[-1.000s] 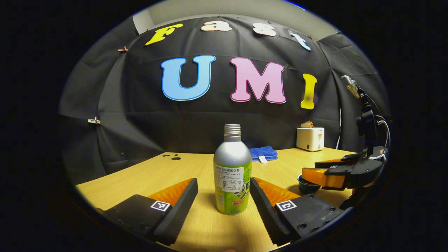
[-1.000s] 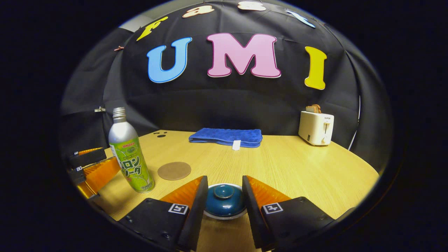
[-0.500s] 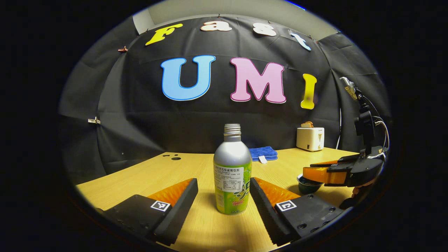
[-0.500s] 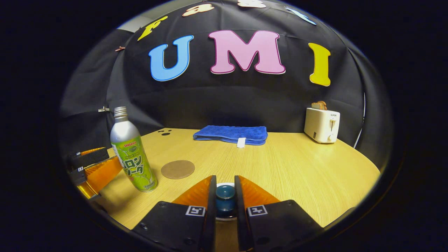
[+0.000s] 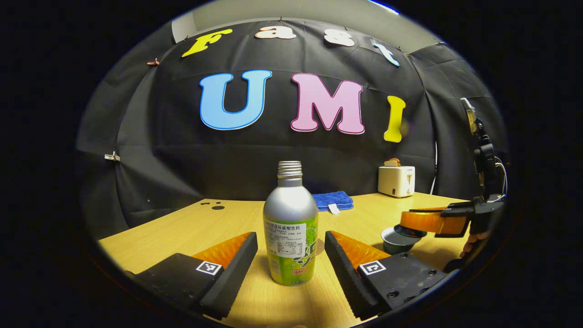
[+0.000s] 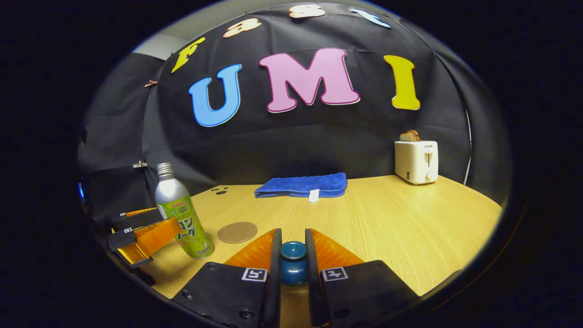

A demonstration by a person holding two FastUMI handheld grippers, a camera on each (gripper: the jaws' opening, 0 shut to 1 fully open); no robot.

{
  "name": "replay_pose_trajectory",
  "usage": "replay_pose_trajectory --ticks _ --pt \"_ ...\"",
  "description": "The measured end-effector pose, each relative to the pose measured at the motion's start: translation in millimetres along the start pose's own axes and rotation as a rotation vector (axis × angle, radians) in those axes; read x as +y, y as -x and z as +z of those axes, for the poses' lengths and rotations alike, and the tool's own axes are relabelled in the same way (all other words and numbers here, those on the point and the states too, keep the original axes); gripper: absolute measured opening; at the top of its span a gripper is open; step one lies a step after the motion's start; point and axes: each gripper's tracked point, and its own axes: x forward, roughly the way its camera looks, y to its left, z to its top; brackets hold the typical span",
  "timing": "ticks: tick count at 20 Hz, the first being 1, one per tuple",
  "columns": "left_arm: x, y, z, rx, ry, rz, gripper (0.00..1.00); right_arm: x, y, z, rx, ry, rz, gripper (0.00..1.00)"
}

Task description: Open the teacup lid with one hand, grasp the water bottle and pour water into the teacup with the other hand; after pouring, place the water bottle on the coaster and then close the teacup lid.

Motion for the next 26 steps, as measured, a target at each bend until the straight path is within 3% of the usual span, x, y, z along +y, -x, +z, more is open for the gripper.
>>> replay_pose_trajectory --ticks 7,15,18,21,23,26 --pt "-8 -35 1 -0.004 -0.004 -0.03 0.95 -75 28 24 -0.088 0.093 -0.153 0.29" --pt "-6 -56 2 -0.006 -0.005 -0.013 0.95 -88 34 26 -0.131 0.108 -0.174 0.28" --pt "-10 -58 2 -0.004 -0.004 -0.025 0.84 -83 32 25 -0.132 0.121 -0.167 0.28" --pt "-11 -58 0 0.001 -0.01 -0.032 0.83 -84 33 25 -0.133 0.122 -0.165 0.28" --pt "-16 -57 2 0.002 -0.059 -0.026 0.81 -86 33 26 -0.132 0.122 -0.163 0.28" --pt "-27 -58 11 -0.005 -0.27 -0.036 0.8 -102 32 27 -0.136 0.12 -0.19 0.28"
